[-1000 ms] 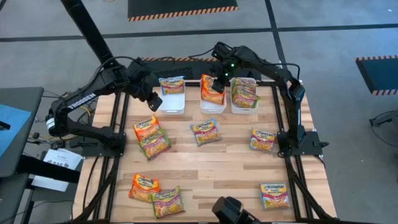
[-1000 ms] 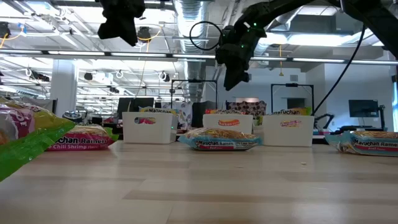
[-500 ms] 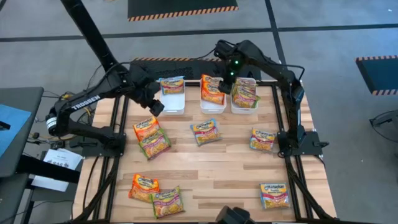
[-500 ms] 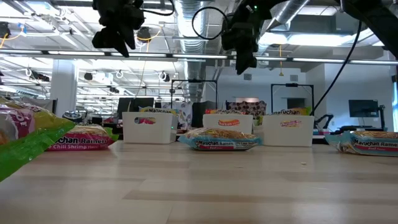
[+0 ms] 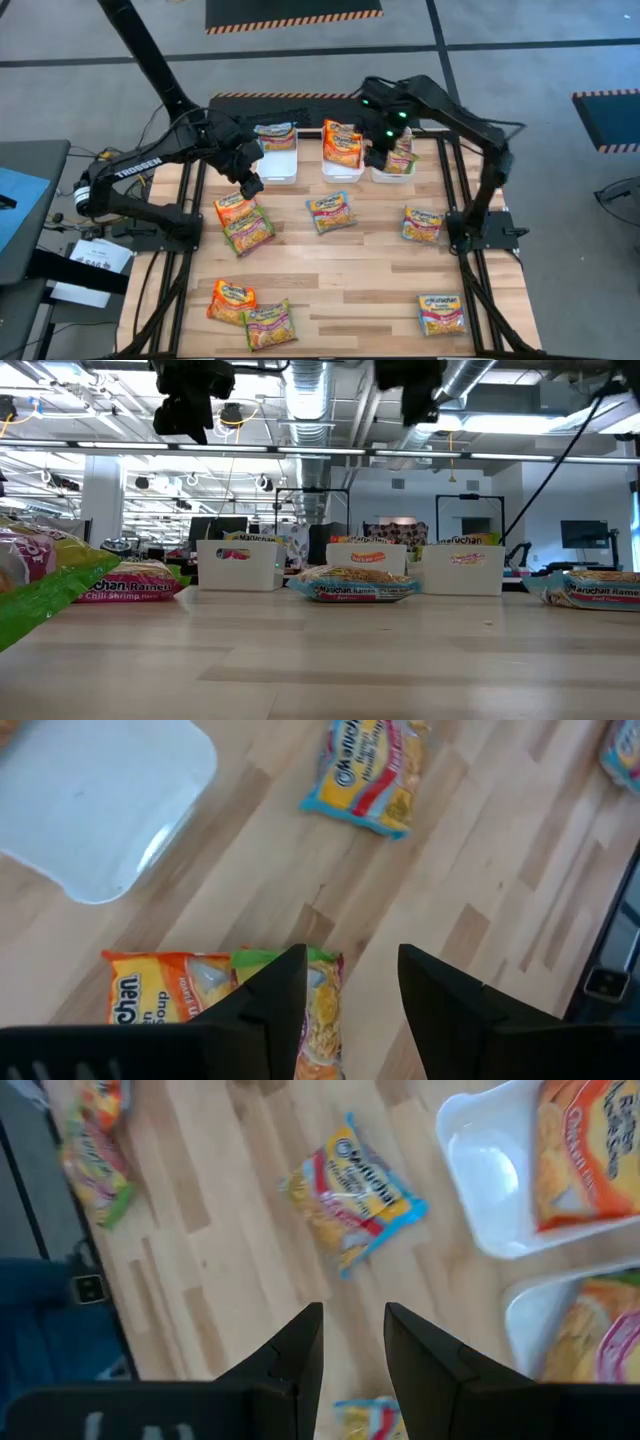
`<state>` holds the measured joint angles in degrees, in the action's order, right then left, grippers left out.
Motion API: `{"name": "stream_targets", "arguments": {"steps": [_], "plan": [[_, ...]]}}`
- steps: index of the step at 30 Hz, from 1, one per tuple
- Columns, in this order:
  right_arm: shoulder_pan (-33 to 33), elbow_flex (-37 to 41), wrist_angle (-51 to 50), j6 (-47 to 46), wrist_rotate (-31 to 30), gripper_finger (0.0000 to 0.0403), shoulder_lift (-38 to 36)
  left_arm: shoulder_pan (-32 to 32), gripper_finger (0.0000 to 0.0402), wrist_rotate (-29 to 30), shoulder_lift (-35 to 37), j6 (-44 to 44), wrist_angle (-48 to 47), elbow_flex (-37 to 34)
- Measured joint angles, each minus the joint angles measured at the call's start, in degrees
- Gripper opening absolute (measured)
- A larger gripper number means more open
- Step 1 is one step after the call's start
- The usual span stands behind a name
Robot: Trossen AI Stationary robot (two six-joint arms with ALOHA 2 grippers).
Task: Sort Maruchan noodles
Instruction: Put the blue noodle pack into the left white bin
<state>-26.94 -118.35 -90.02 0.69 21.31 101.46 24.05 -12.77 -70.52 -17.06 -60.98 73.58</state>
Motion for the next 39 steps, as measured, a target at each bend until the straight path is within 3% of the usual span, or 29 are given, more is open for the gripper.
{"name": "stream_targets", "arguments": {"steps": [4, 11, 15, 22, 29, 39], "plan": [[4.09, 2.76, -0.03, -7.06, -1.28, 0.0132, -6.99, -1.92, 0.0144, -0.01, 0.0, 1.1, 0.01, 0.0], [14.25, 11.43, 0.08, -20.23, -17.36, 0.0132, -18.38, -4.87, 0.0144, -0.01, 0.0, 1.38, 1.15, 0.0], [19.23, 21.05, 0.06, -27.62, -21.48, 0.0132, -25.14, -6.6, 0.0144, -0.01, 0.0, 0.88, 1.36, 0.0], [22.62, 40.9, 3.17, -38.18, -21.64, 0.0134, -37.08, -9.13, 0.0144, 0.02, 0.0, -0.09, 1.36, 0.0], [20.65, 57.8, 11.14, -43.88, -19.86, 0.0152, -47.42, -10.96, 0.0144, 0.03, 0.0, -0.92, 1.52, 0.0], [14.53, 73.6, 19.66, -42.83, -18.37, 0.0216, -49.61, -12.34, 0.0144, 0.06, 0.0, -1.76, 1.84, 0.02]]}}
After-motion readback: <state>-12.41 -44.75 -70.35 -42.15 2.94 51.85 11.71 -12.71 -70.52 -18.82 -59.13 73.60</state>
